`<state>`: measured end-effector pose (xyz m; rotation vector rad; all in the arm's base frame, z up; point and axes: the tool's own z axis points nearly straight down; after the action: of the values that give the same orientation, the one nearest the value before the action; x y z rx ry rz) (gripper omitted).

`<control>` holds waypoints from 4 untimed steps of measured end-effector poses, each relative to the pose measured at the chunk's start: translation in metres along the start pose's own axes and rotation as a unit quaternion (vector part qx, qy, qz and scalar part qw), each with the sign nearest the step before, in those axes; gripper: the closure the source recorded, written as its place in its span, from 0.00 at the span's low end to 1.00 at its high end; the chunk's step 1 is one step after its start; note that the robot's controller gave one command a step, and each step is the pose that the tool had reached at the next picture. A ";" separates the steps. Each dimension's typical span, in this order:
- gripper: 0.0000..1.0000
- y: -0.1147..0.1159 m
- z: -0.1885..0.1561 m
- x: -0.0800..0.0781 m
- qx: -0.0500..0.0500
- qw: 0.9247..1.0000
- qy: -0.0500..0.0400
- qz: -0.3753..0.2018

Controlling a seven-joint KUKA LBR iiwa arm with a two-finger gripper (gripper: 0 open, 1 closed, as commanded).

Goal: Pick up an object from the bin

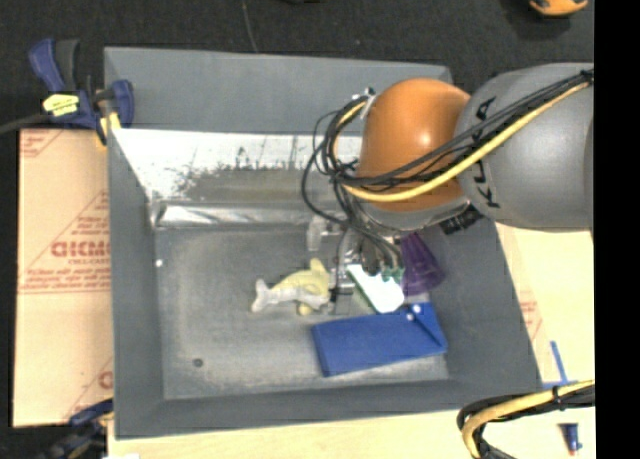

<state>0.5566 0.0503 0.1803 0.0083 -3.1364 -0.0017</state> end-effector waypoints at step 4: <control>0.00 0.000 0.097 0.009 -0.001 0.995 -0.007 0.104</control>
Offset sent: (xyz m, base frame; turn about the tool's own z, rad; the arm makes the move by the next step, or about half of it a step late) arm 0.0108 -0.0075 -0.0586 0.1559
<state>0.5467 0.0500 0.0830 -0.3181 -3.1347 -0.0053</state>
